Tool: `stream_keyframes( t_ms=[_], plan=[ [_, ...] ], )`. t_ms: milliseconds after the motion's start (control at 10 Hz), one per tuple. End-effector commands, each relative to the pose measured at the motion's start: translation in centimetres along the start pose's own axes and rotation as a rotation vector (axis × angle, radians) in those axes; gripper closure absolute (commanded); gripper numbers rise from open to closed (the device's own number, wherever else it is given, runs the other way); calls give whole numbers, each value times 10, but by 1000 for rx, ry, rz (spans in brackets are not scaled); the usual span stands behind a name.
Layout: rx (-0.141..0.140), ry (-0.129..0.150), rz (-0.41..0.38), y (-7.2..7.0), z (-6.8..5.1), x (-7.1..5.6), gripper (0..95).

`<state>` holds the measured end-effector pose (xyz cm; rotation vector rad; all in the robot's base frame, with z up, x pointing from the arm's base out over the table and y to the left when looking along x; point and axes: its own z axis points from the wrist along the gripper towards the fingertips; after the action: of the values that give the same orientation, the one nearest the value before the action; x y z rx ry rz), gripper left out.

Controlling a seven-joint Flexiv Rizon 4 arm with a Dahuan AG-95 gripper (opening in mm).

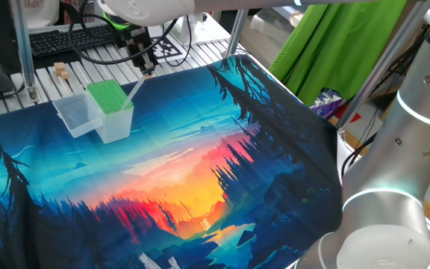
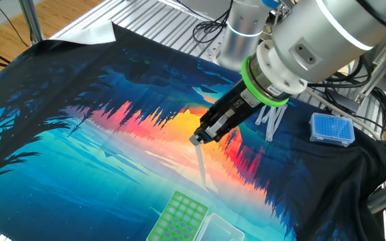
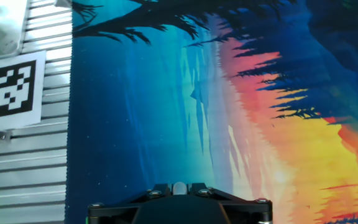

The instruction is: Insert a large pipette tip into the holder for large pipette tips

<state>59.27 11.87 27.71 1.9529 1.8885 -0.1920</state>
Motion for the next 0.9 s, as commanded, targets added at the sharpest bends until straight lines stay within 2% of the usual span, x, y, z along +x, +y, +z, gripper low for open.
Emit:
stream_keyframes(
  t_ms=[100, 500, 900],
  plan=[
    [-5, -25, -13, 4, 0, 4, 950],
    [3, -28, 7, 27, 1, 8, 950],
    [0, -40, 24, 47, 5, -1, 950]
  ],
)
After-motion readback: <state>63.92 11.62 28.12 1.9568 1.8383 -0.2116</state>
